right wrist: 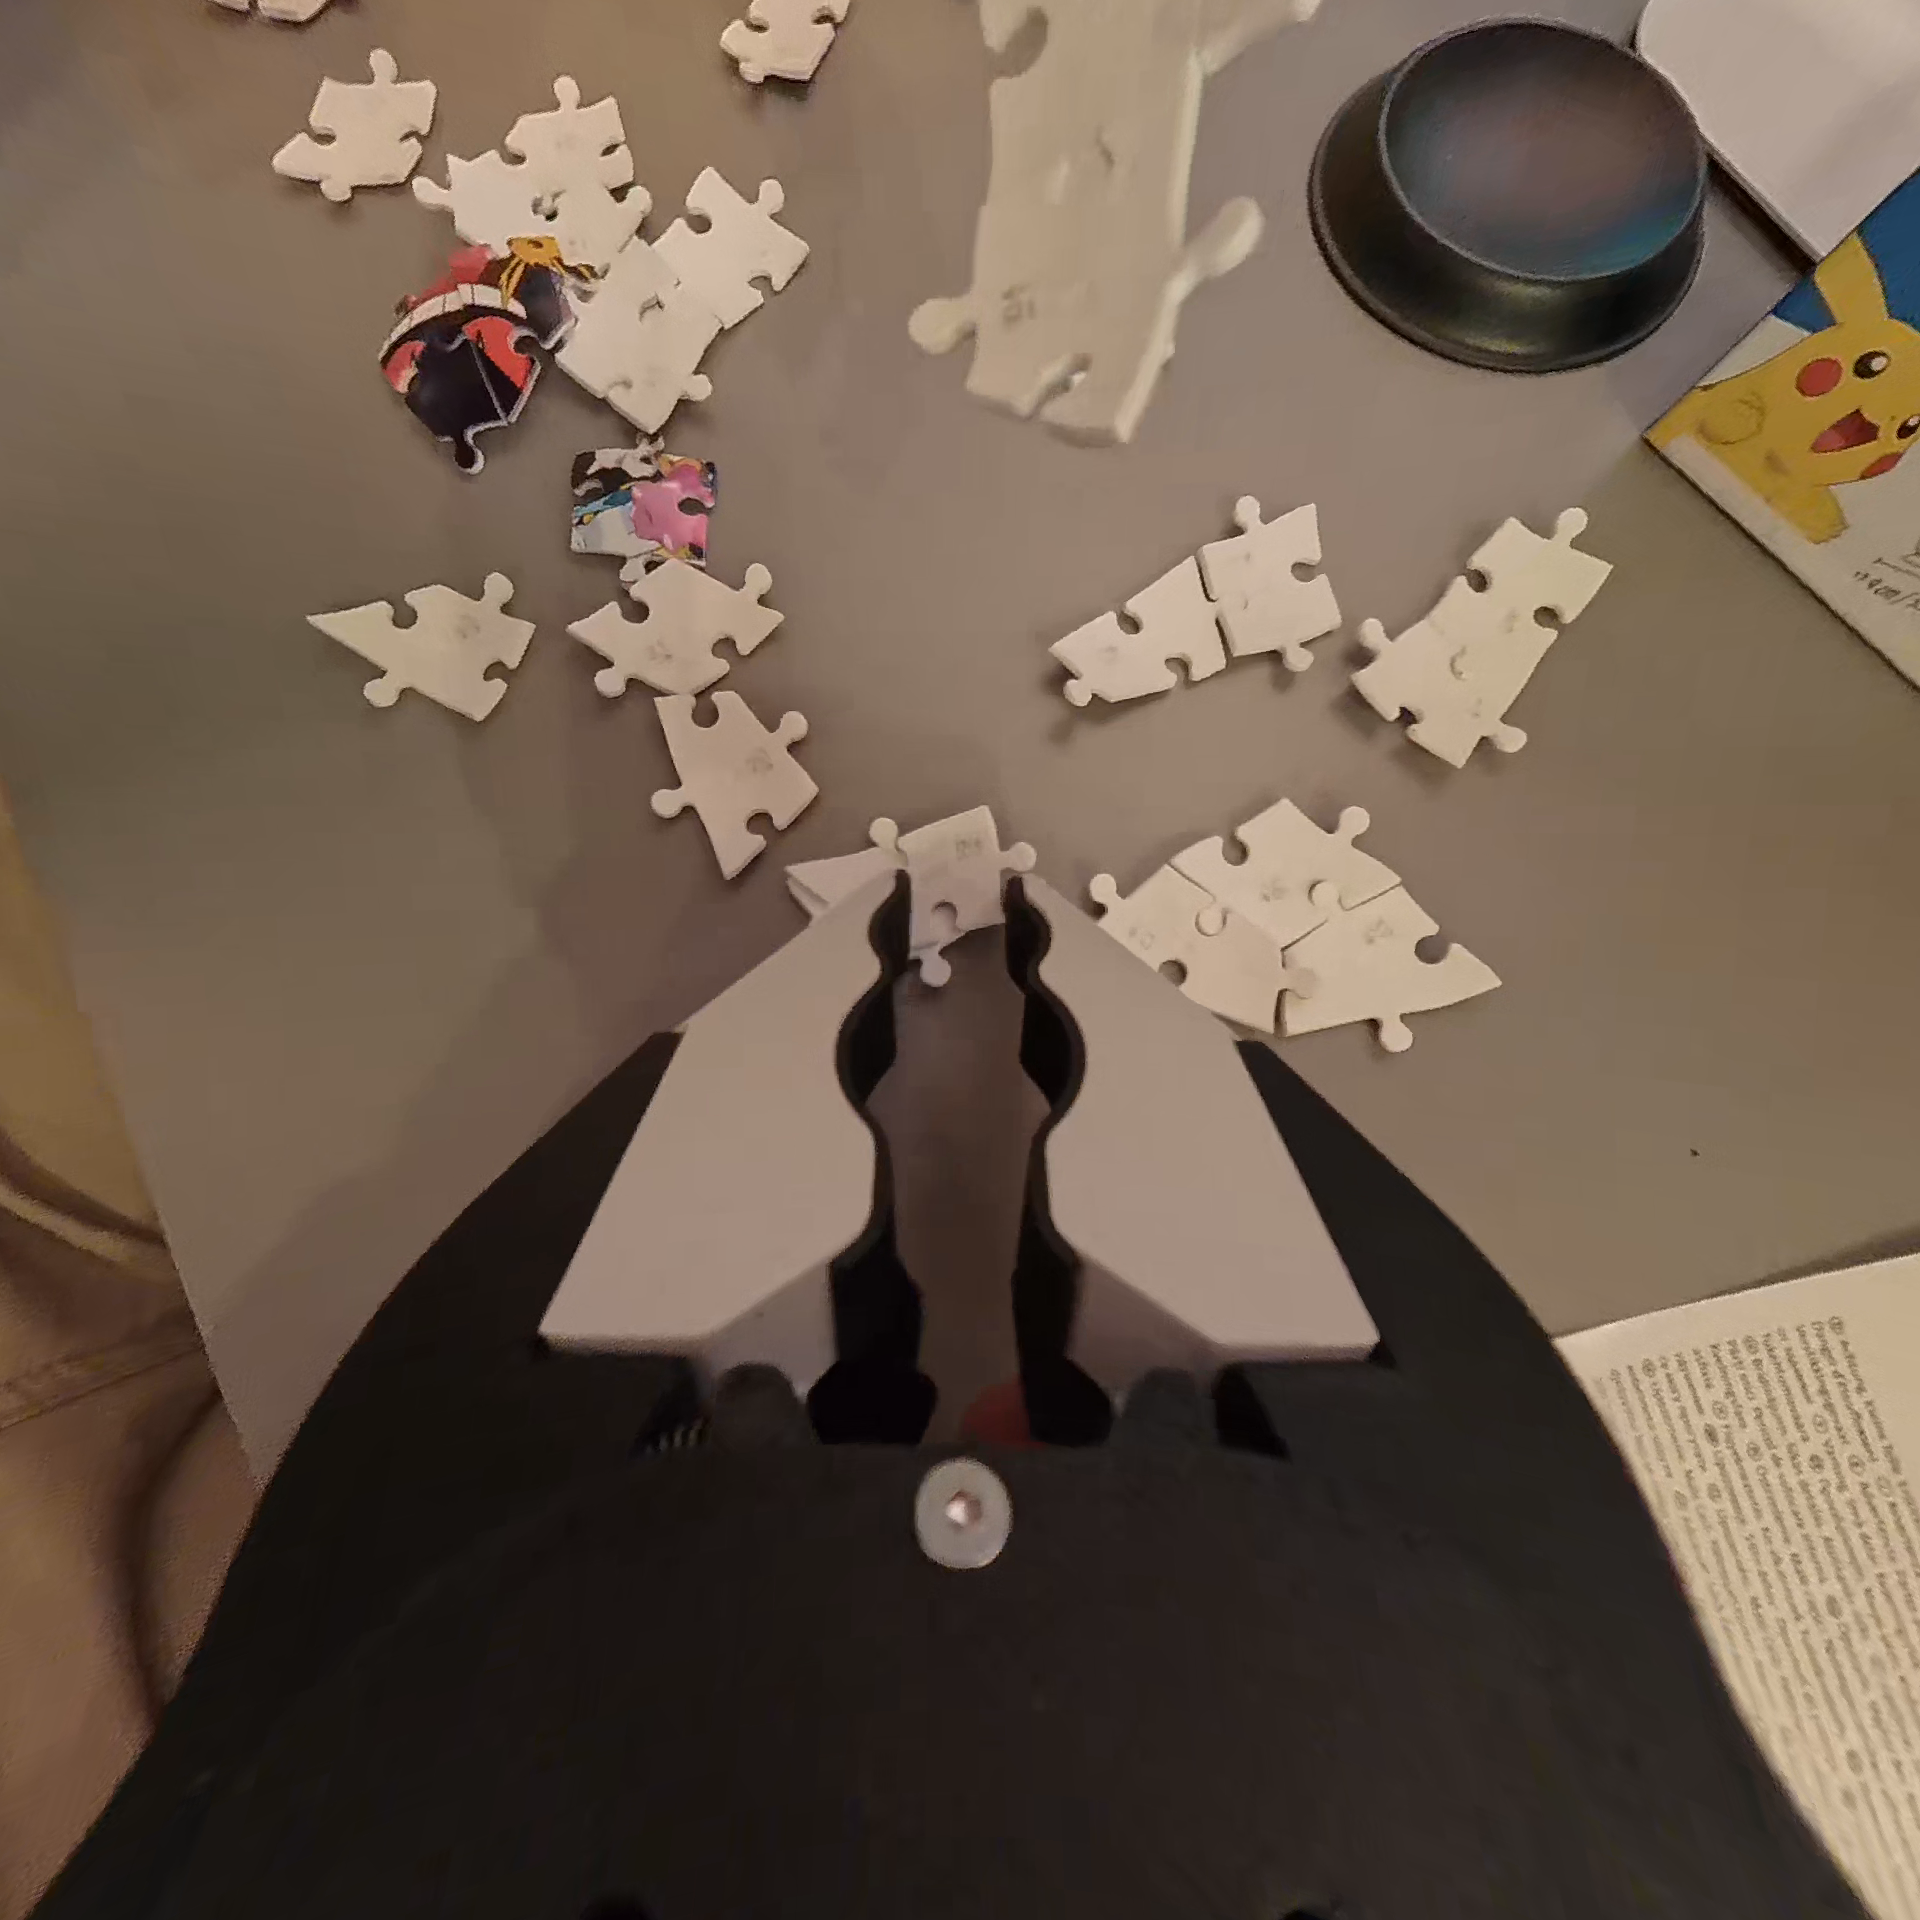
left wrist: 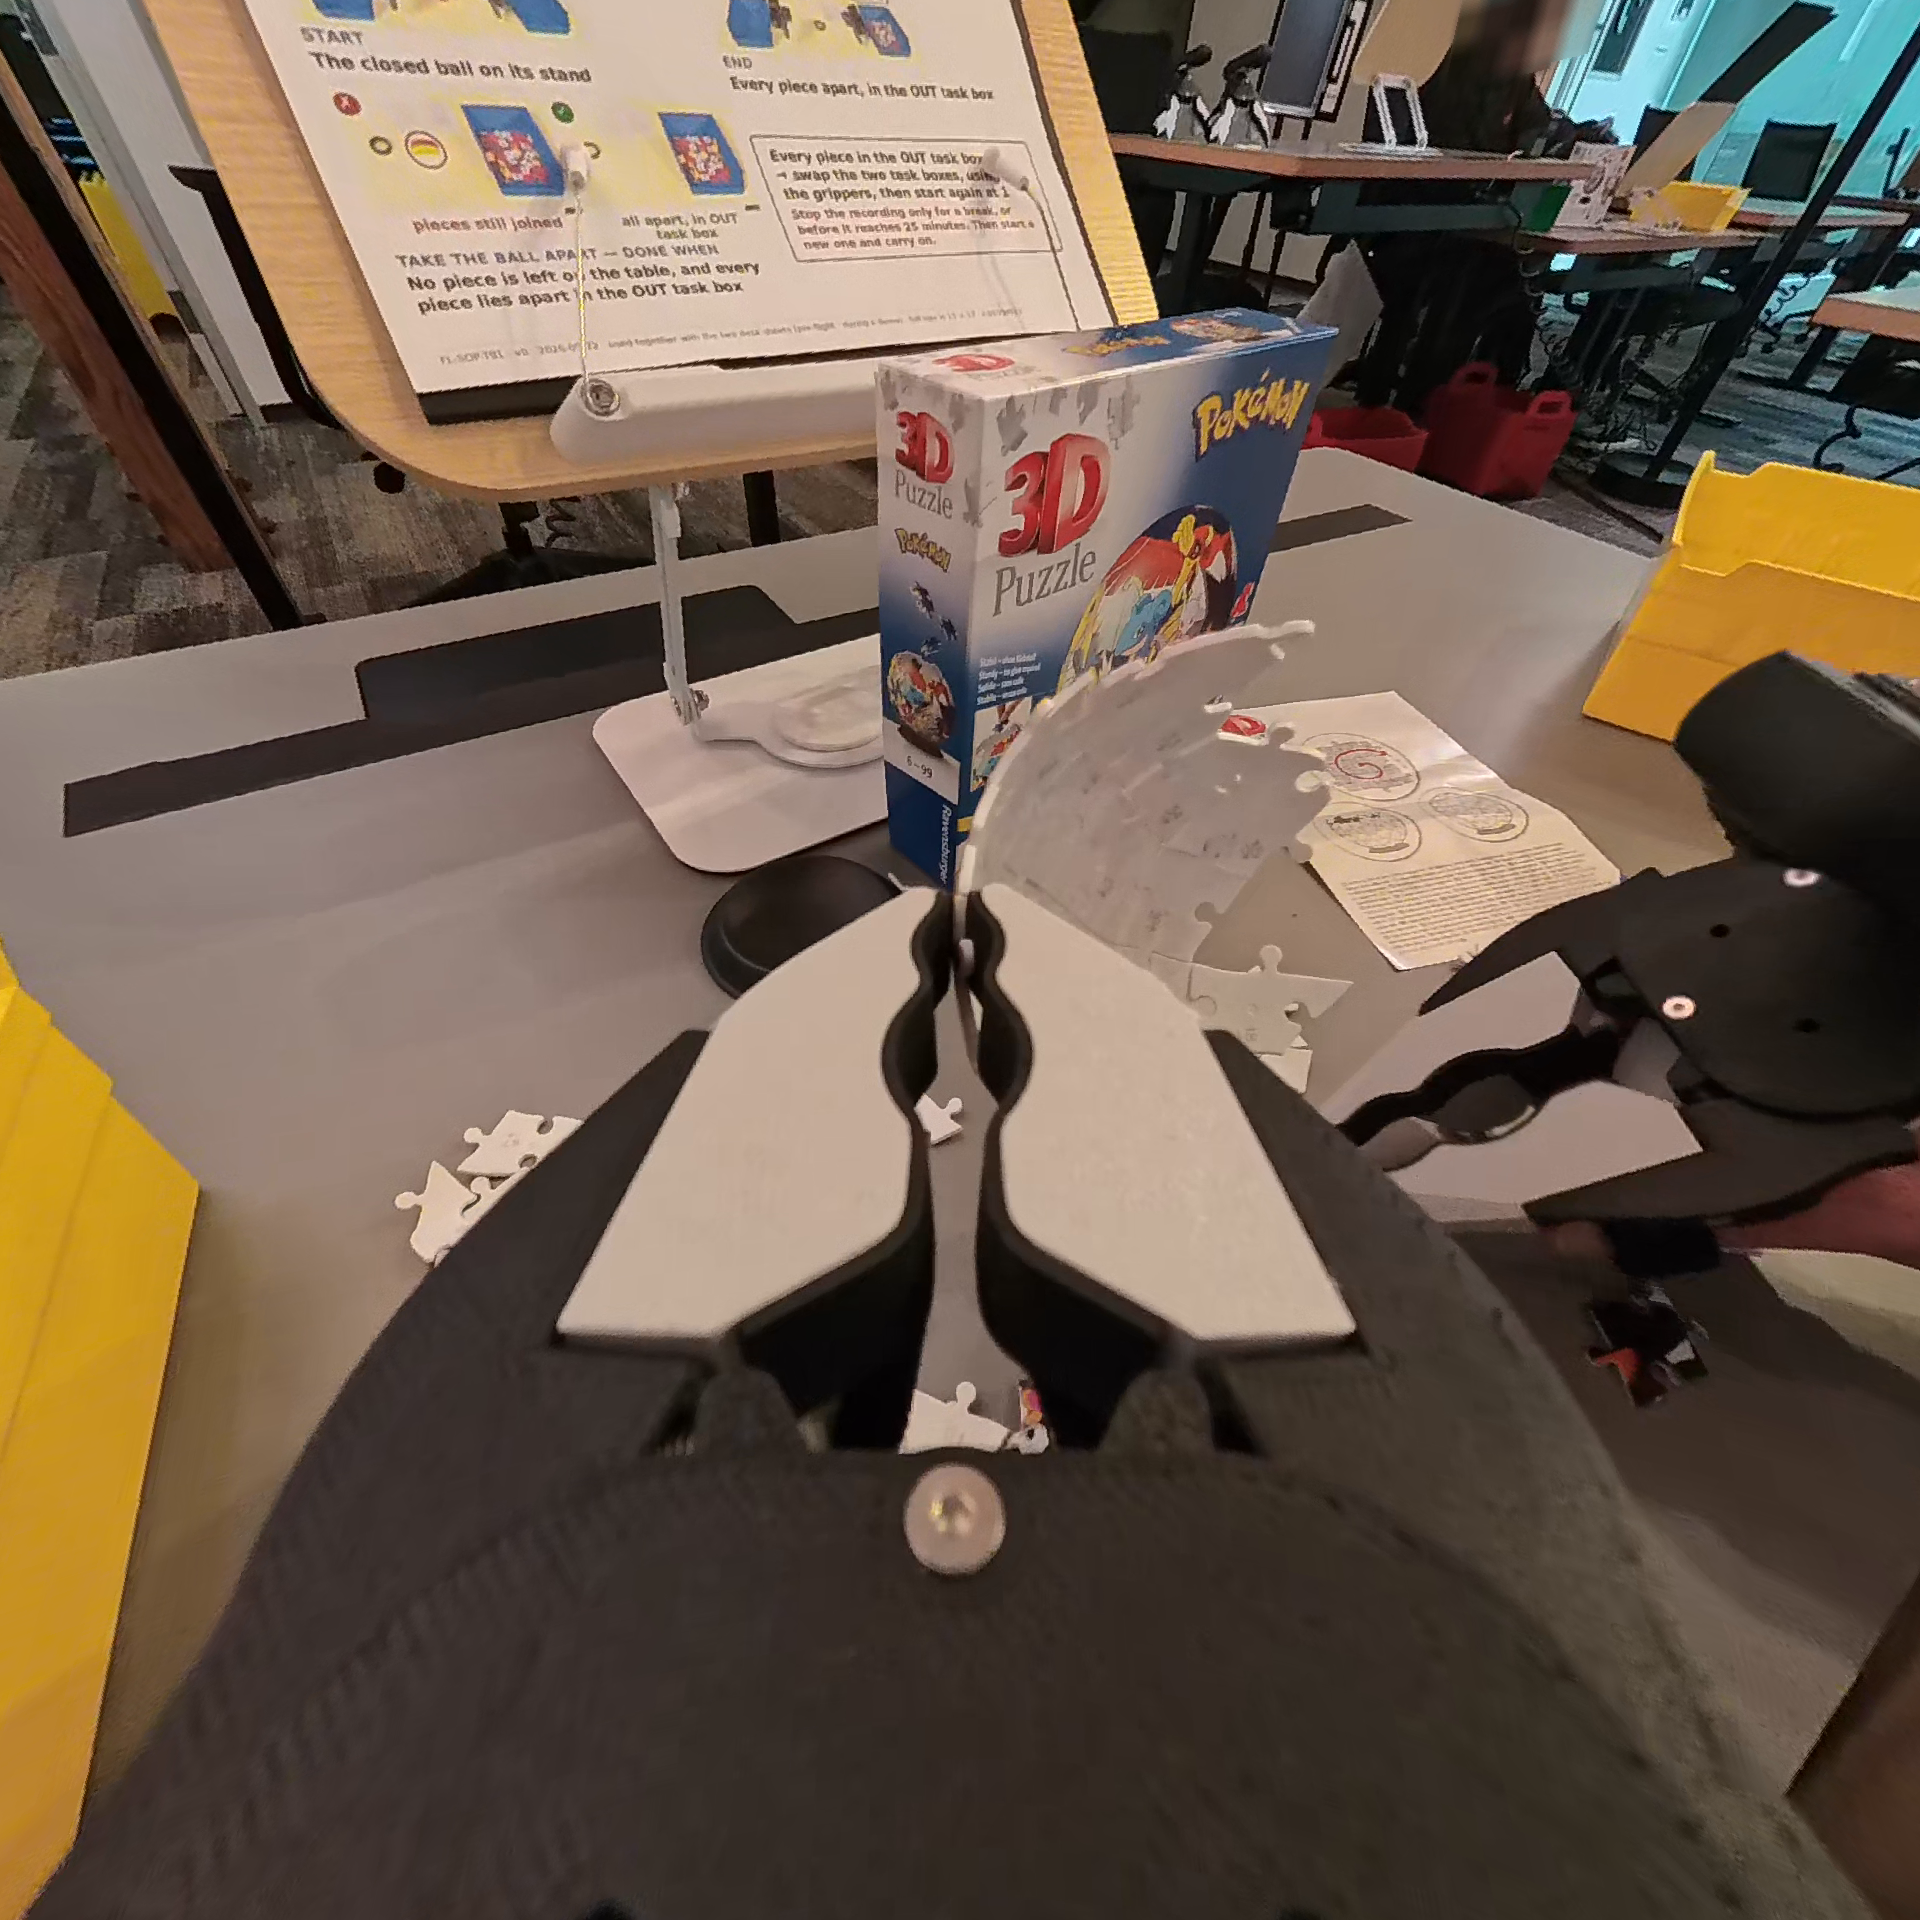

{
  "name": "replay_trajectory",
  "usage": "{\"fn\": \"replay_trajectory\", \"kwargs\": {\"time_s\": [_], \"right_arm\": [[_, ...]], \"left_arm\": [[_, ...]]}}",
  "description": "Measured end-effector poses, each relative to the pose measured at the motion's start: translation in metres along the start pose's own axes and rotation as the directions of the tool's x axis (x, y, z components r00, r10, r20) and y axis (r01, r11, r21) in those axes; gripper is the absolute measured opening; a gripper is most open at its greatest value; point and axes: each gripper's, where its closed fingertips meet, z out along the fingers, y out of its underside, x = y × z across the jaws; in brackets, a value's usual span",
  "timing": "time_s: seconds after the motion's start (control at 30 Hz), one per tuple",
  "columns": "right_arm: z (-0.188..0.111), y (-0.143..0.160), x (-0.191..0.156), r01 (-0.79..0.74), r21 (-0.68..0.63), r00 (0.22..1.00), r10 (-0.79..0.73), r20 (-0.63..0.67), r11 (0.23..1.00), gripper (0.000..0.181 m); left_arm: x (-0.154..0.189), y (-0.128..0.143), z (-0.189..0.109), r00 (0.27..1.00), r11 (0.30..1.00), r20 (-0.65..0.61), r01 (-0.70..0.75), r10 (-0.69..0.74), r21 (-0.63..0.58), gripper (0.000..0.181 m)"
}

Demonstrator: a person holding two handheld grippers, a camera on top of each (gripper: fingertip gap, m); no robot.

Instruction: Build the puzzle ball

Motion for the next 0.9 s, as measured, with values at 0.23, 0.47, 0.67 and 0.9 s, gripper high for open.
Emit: {"fn": "replay_trajectory", "kwargs": {"time_s": [0.23, 0.47, 0.67, 0.9], "right_arm": [[-0.009, 0.0, 0.007, -0.044, 0.024, 0.999, 0.043, 0.031, 0.999, 0.003], [-0.02, -0.007, 0.006, -0.017, 0.054, 0.999, 0.015, 0.04, 0.998, 0.001], [-0.034, -0.011, 0.009, -0.033, 0.087, 0.997, 0.027, 0.071, 0.996, 0.0], [-0.043, -0.004, -0.002, 0.02, 0.055, 0.988, -0.028, 0.154, 0.998, 0.0]], "left_arm": [[0.0, 0.002, 0.001, 1.0, 1.0, -0.008, -0.001, 0.001, -0.013, 0.002], [-0.001, 0.002, -0.002, 1.0, 1.0, -0.016, -0.007, 0.007, -0.027, 0.002], [0.003, 0.011, 0.0, 0.999, 0.997, -0.046, -0.021, 0.018, -0.078, 0.002], [0.013, 0.018, 0.003, 0.997, 0.993, -0.075, -0.034, 0.025, -0.117, 0.002]]}}
